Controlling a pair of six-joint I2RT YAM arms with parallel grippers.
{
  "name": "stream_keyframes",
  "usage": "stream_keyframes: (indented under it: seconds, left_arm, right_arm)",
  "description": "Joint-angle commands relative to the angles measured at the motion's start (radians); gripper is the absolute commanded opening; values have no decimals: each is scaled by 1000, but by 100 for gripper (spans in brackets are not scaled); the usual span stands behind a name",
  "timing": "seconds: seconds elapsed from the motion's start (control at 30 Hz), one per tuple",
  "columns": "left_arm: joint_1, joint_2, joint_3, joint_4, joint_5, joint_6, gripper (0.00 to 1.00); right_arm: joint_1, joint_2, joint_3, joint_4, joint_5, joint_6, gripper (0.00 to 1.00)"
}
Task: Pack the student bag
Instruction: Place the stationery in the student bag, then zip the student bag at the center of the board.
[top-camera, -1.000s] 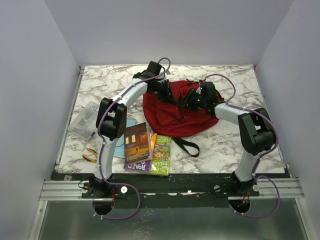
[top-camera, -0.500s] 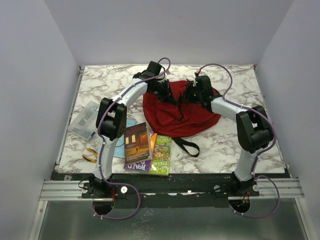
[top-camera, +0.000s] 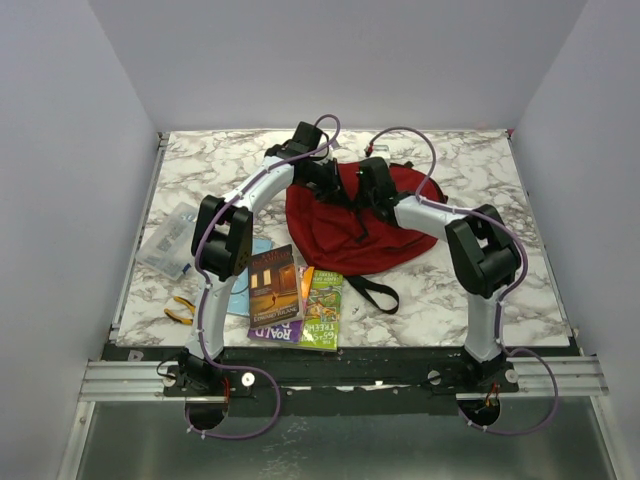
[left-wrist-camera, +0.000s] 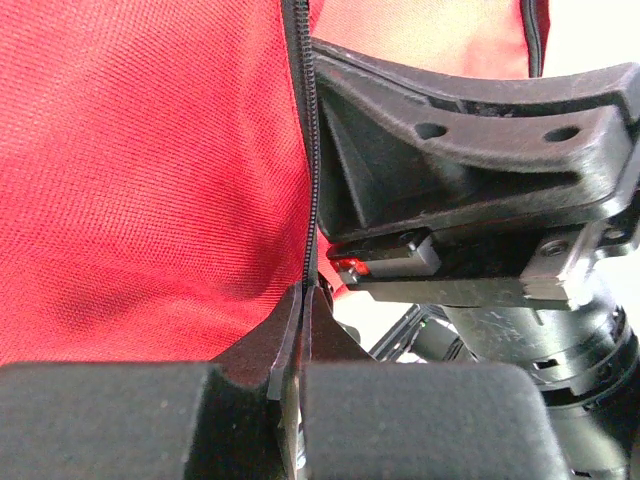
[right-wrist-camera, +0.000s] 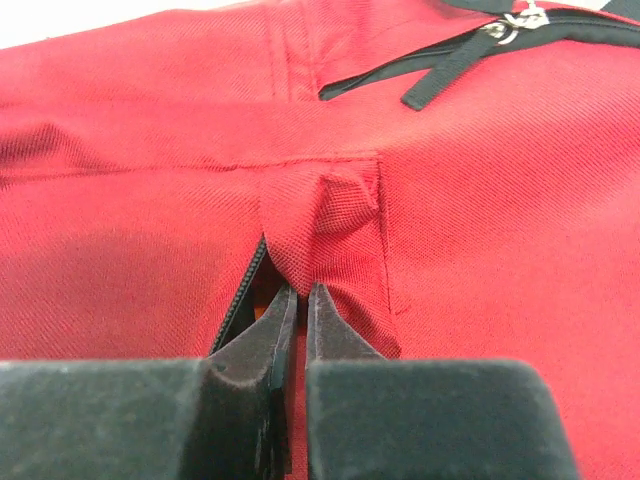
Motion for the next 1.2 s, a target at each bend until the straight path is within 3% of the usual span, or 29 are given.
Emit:
stream_keyframes:
  seconds: [0.0,0.1,0.23,0.37,0.5,0.63,0.73,0.8,0.9,1.03,1.17]
  left_arm:
    - [1,-18,11,2,19,5,0]
    - [1,-12,12,2,19,5,0]
    - [3,-13,8,2,14,8,0]
    - [3,-10,8,3,14,10,0]
    - [1,-1,8,5,31,6,0]
    - [-6,4,8,7,31,7,0]
    - [-12,7,3,8,32,7,0]
    - [-17,10,3,9,31,7,0]
    - [-25,14,3,9,31,7,0]
    - [-26,17,12,9,35,4,0]
    - [-26,21,13,9,35,3,0]
  right_arm:
    - [2,-71,49,-105,140,-36,1]
    - [3,-136,56,-187,109,-61,1]
    - [-13,-184,102,-300,-70,-91,1]
    - [-133,-136,217,-454,-493,-56,1]
    - [-262,10,342,-620,-909,-15,1]
    - [-305,71,387,-630,-1033,48,1]
    - [-312,84,426,-623,-966,82,1]
    - [-307,99,500,-700,-760,47,5]
    - [-267,85,528,-746,-484,-24,29]
    - [-181,-7,377,-667,-194,-34,53]
    - [-100,-146,152,-463,-39,24,61]
